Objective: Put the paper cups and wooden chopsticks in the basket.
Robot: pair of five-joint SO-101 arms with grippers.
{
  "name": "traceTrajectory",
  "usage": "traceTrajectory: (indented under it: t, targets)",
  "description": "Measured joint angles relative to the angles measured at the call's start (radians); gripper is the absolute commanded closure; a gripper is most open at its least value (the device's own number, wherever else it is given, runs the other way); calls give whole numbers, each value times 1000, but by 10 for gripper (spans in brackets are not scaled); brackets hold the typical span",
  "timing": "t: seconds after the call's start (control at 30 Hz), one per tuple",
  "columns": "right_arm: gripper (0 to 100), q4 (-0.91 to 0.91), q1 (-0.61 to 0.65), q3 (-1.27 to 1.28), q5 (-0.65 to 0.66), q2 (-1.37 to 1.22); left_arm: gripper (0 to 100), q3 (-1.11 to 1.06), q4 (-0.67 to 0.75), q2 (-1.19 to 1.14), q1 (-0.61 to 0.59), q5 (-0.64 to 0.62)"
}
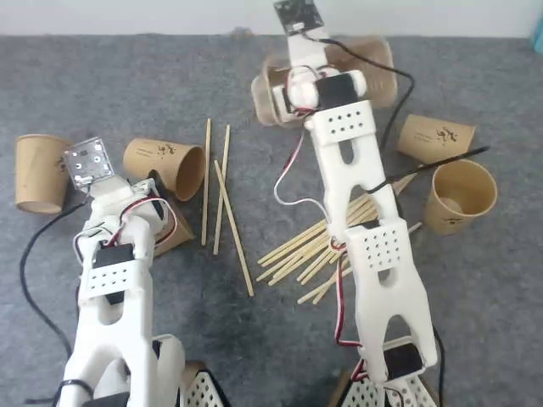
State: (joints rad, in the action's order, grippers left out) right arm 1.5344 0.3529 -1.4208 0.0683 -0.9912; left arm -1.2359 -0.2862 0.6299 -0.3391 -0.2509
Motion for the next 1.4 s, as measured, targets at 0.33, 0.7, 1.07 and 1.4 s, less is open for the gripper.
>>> traceTrajectory:
  t: [0.33,0.7,1.07,1.4]
  targets:
    - [844,-3,-12,0,25,-2,840,0,0,0,2,0]
    - [843,-52,98,-199,26,-17,840,0,0,0,2,0]
    - [769,-140,143,-209,26,-35,840,0,0,0,2,21]
    - [783,-186,71,-210,-40,-35,840,0,0,0,2,31]
